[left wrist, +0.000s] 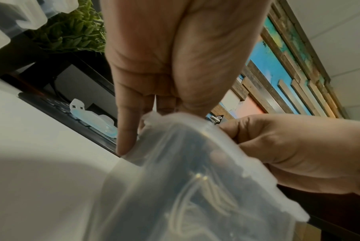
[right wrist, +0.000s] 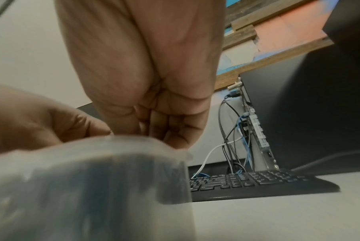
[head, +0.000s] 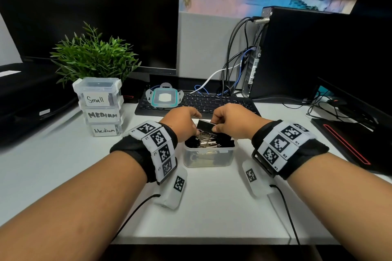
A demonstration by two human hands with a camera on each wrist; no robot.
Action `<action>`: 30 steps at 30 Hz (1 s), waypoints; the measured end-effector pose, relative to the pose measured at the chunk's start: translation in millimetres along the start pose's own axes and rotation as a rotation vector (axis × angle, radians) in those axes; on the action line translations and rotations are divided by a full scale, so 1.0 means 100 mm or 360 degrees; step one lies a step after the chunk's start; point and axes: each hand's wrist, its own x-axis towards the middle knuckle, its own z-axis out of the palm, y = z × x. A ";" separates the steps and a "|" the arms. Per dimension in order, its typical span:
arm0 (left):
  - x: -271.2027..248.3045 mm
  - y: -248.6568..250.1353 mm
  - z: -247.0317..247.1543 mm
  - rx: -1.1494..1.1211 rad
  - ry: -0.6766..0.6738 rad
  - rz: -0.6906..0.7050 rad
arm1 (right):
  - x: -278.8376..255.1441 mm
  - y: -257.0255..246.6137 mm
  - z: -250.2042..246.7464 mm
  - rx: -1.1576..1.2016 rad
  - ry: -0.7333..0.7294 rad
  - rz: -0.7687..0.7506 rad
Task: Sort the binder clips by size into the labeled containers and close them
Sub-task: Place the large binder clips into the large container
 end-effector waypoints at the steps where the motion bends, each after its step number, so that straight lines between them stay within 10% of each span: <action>1: 0.00 -0.01 0.00 -0.0008 -0.0001 0.0003 | 0.00 0.02 -0.02 0.0072 -0.0047 0.0013; 30: -0.08 0.06 0.02 0.0166 -0.0015 -0.0032 | -0.03 0.05 0.07 0.0188 0.0035 0.0050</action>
